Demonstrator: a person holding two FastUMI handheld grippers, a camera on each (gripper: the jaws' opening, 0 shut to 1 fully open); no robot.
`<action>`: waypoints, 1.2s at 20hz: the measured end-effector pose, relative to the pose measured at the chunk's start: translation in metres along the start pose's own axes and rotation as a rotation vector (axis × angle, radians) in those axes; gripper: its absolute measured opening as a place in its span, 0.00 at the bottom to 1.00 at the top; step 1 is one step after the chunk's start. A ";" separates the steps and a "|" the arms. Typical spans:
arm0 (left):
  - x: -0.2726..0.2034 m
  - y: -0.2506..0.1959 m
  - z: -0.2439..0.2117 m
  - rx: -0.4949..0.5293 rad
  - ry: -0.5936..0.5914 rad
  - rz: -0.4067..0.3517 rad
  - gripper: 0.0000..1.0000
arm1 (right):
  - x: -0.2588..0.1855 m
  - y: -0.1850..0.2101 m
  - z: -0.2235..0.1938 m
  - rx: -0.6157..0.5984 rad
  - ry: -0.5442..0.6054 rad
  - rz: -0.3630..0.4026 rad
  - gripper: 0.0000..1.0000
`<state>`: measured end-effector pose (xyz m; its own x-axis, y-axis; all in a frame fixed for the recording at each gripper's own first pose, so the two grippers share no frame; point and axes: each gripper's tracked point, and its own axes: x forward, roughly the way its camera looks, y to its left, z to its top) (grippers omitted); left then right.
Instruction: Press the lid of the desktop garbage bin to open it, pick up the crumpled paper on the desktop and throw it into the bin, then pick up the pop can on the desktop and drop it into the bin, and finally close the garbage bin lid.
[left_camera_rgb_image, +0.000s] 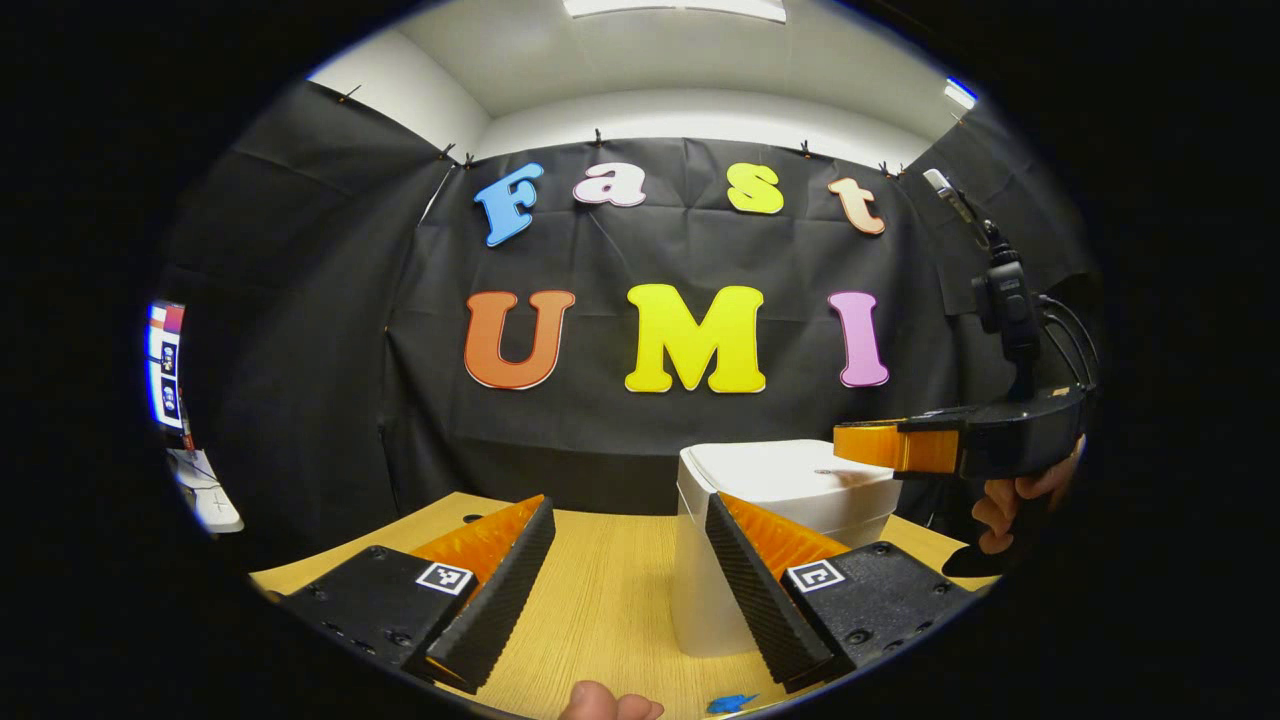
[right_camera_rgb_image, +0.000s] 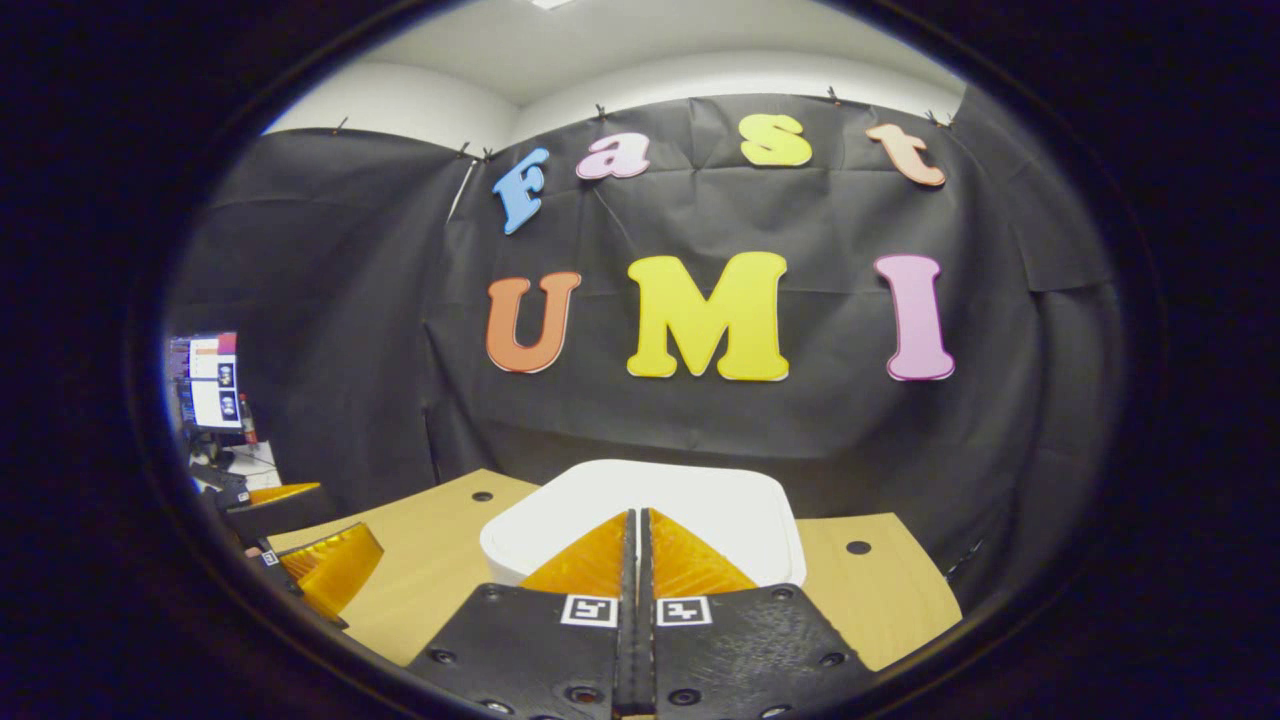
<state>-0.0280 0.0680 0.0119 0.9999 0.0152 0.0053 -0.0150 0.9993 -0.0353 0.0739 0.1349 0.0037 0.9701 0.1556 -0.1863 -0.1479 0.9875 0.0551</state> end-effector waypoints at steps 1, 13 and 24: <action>-0.001 0.001 -0.001 0.000 0.002 0.001 0.98 | 0.003 0.000 -0.002 -0.001 0.012 -0.002 0.00; 0.000 -0.006 -0.024 -0.033 0.045 -0.034 0.98 | 0.005 0.001 -0.009 -0.118 0.034 -0.015 0.00; 0.005 -0.023 -0.036 -0.039 0.059 -0.053 0.98 | -0.040 -0.019 0.047 -0.054 -0.224 -0.060 0.95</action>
<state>-0.0223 0.0440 -0.0228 0.9979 -0.0407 -0.0509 0.0368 0.9965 -0.0751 0.0472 0.1091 0.0563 0.9951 0.0928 0.0354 -0.0927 0.9957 -0.0032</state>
